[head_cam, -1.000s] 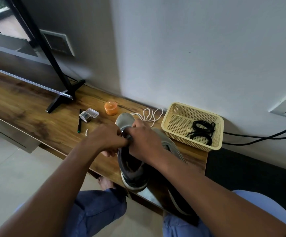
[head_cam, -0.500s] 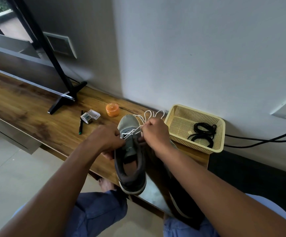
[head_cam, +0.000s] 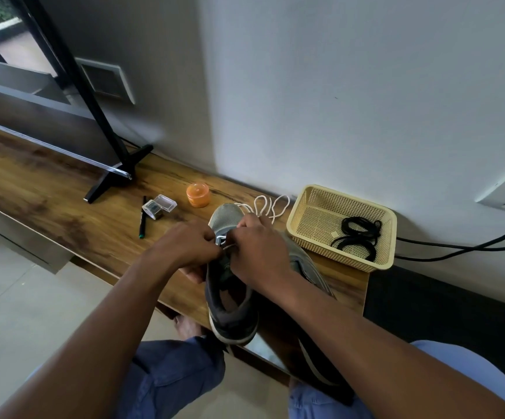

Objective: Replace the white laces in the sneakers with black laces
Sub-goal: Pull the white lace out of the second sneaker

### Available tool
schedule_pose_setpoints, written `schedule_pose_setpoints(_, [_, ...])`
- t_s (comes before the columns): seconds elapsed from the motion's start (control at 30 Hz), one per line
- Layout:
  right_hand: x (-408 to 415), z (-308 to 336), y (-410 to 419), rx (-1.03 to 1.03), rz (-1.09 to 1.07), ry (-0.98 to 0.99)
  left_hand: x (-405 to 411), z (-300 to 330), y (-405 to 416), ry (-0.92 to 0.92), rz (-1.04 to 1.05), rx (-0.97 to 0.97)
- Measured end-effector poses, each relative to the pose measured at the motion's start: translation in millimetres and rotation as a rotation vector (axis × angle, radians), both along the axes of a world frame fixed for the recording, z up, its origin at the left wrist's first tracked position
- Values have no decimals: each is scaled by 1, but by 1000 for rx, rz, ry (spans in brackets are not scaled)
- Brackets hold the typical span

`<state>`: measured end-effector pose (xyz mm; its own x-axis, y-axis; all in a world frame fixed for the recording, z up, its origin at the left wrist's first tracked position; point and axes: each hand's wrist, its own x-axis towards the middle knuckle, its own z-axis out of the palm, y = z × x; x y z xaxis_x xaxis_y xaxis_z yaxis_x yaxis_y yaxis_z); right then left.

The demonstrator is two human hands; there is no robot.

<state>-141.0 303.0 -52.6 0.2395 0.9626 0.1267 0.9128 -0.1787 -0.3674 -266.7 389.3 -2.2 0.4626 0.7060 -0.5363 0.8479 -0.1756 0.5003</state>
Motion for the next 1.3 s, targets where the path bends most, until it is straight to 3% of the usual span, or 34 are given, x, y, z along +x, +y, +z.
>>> schedule_pose_setpoints(0.27, [5, 6, 5, -65, 148, 8, -2, -1, 3, -6, -6, -21])
schedule_pose_setpoints(0.43, [4, -4, 3, 33, 131, -112, -2, -3, 6, -2, 2, -43])
schedule_pose_setpoints(0.5, [3, -4, 4, 85, 5, 32, -1, -4, 6, 4, 26, -52])
schedule_pose_setpoints(0.63, [13, 11, 5, 113, -324, 549, 1, -3, 6, 10, 60, -55])
schedule_pose_setpoints(0.7, [19, 15, 6, 95, -418, 616, 2, -4, 6, 16, 59, -50])
schedule_pose_setpoints(0.8, [19, 10, 7, 64, -408, 438, 1, -5, 8, 11, 49, -54])
schedule_pose_setpoints(0.97, [5, 3, 6, 78, -35, 42, -3, -7, 10, -26, 25, -100])
schedule_pose_setpoints(1.07, [-7, -6, 3, 30, 72, -165, -5, -8, 11, -47, 15, -114])
schedule_pose_setpoints(1.3, [-4, -12, 3, 95, -23, -187, -4, -8, 9, -46, 15, -98])
